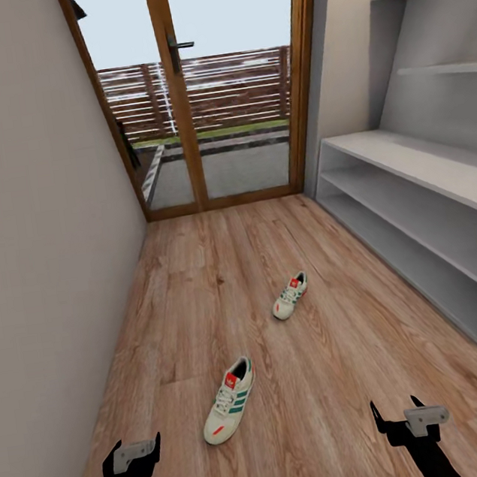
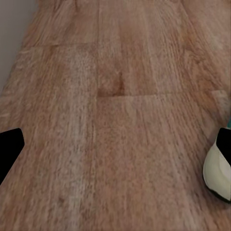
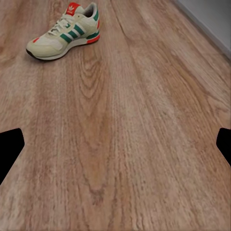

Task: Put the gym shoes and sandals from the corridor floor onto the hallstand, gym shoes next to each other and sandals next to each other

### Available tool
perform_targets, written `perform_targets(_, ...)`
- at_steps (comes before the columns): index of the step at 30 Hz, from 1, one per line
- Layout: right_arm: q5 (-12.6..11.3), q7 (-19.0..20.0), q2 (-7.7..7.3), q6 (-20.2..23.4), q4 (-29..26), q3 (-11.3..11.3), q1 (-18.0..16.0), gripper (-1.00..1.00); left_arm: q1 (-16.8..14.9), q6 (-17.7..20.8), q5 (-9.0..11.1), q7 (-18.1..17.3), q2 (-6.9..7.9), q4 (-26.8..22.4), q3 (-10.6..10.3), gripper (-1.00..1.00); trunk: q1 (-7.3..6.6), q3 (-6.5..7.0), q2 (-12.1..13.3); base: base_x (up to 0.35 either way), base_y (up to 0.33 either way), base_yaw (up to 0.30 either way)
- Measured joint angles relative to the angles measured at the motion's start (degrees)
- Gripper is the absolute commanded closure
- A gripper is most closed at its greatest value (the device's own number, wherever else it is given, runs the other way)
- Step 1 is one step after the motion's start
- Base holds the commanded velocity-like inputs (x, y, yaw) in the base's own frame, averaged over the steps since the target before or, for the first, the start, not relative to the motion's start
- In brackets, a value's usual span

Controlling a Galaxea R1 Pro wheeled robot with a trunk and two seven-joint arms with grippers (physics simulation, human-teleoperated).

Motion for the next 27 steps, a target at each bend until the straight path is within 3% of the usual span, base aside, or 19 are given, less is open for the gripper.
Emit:
perform_targets(14, 0.0, -0.1, 0.13, 1.5, 0.0, -0.1, 0.0, -1.0, 0.0, 0.0, 0.0, 0.0, 0.0, 0.0, 0.0, -1.0, 0.0, 0.01, 0.0, 0.014, -0.005, -0.016)
perform_targets(27, 0.0, -0.1, 0.13, 1.6, 0.0, -0.1, 0.0, -1.0, 0.0, 0.0, 0.0, 0.0, 0.0, 0.0, 0.0, -1.0, 0.0, 0.39, 0.0, 0.0, 0.0, -0.231)
